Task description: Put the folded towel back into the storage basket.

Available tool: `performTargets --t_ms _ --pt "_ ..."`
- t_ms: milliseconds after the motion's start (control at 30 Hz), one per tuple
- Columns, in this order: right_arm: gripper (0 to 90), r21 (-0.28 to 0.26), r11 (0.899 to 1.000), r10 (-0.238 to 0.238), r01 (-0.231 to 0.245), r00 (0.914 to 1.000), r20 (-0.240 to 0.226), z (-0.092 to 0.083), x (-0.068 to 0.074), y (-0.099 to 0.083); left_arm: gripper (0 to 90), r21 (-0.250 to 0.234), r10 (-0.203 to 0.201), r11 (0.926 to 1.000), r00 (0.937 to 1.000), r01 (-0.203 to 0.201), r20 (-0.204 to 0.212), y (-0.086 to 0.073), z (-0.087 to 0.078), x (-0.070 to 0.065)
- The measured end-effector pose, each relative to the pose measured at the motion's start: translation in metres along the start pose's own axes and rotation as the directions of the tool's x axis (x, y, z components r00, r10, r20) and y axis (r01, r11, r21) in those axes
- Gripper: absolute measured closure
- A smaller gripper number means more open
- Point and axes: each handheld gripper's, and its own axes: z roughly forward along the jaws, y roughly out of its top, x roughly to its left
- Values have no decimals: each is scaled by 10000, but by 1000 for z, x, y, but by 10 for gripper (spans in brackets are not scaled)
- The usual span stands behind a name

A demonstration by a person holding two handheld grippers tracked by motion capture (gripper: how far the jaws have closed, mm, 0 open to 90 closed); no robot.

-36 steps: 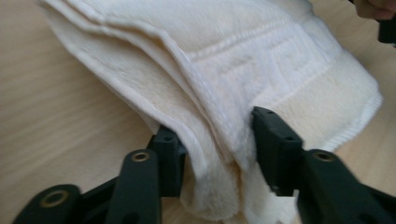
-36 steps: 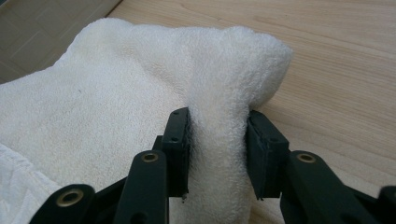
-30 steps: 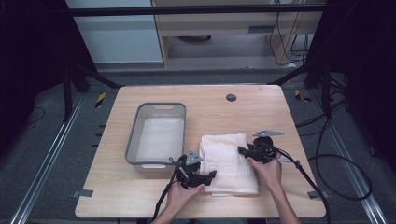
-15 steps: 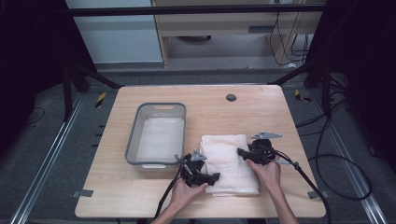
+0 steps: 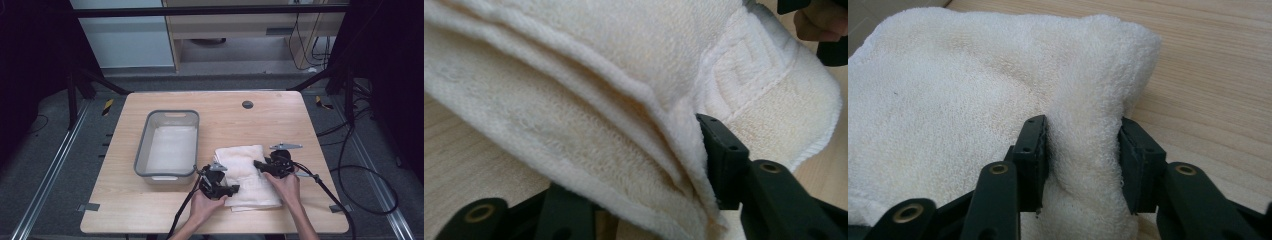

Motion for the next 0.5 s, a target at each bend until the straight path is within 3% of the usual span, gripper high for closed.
performTargets --t_ms 33,267,367,467,500 --pt "623 4 10000 30 -30 10000 -38 0 0 0 585 -16 -138 9999 9999 138 50 0 0 0" --pt "688 36 9998 183 -182 9995 -255 -5 -1 3 655 -211 203 9996 9997 -200 144 0 -8 -3" --pt "695 -82 9998 176 -181 9984 -536 -15 1 7 660 -616 222 9979 9985 -190 504 0 -21 -5" --pt "695 -291 9995 112 -129 9983 -575 -21 4 10 660 -848 265 9962 9982 -218 542 2 -27 -9" --pt "695 -517 9986 93 -123 9982 -590 -30 8 13 660 -1033 497 9937 9974 -441 519 6 -35 -14"
